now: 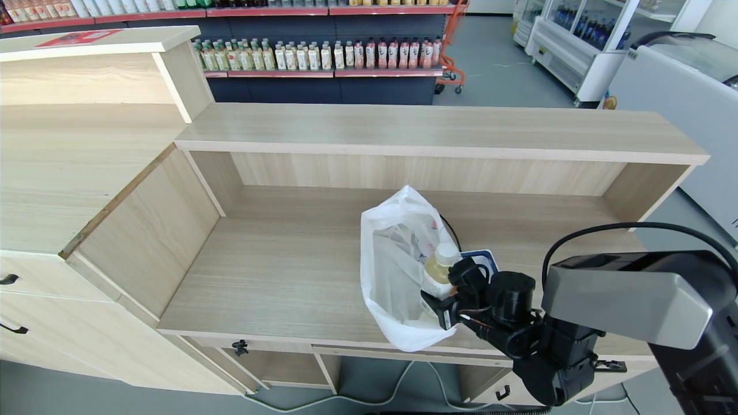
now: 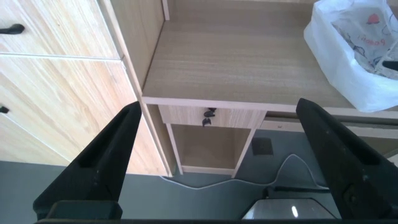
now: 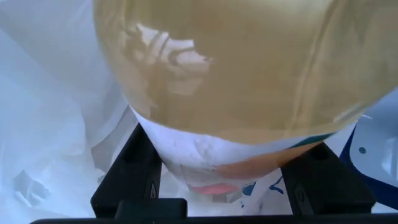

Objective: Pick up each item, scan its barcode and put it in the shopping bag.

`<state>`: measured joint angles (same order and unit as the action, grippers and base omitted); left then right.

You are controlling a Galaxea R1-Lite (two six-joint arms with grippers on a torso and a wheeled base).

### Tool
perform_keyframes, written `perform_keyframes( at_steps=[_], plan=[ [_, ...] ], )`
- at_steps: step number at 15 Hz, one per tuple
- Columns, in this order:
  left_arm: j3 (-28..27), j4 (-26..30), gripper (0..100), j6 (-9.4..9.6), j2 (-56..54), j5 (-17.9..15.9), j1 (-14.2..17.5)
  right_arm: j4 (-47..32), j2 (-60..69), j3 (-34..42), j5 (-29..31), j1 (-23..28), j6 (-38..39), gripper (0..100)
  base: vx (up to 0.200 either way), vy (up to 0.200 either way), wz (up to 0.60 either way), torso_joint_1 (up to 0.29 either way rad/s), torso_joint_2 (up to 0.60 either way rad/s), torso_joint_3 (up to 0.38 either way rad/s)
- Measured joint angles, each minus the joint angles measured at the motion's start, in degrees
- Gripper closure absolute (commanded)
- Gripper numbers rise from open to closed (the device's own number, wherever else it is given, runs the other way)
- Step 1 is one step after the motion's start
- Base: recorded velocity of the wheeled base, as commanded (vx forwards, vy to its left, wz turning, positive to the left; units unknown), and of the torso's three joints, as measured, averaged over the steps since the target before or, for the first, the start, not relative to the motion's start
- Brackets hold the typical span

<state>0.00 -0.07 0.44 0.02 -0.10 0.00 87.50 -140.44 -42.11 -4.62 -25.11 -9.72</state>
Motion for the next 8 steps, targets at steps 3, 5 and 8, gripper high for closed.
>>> perform_keyframes(
  at_steps=[3, 5, 8],
  plan=[
    [0.0, 0.0, 0, 0.00, 0.0, 0.0, 0.0, 0.7, -0.6, -0.4, -0.2, -0.3, -0.4, 0, 0.000, 0.000, 0.00, 0.000, 0.00, 0.000],
    [0.0, 0.0, 0, 0.00, 0.0, 0.0, 0.0, 0.4, -0.2, -0.9, -0.7, -0.3, -0.2, 0, 0.000, 0.000, 0.00, 0.000, 0.00, 0.000],
    [0.0, 0.0, 0, 0.00, 0.0, 0.0, 0.0, -2.0, 3.0, -2.2, -1.3, -0.2, 1.4, 0, 0.000, 0.000, 0.00, 0.000, 0.00, 0.000]
  ],
)
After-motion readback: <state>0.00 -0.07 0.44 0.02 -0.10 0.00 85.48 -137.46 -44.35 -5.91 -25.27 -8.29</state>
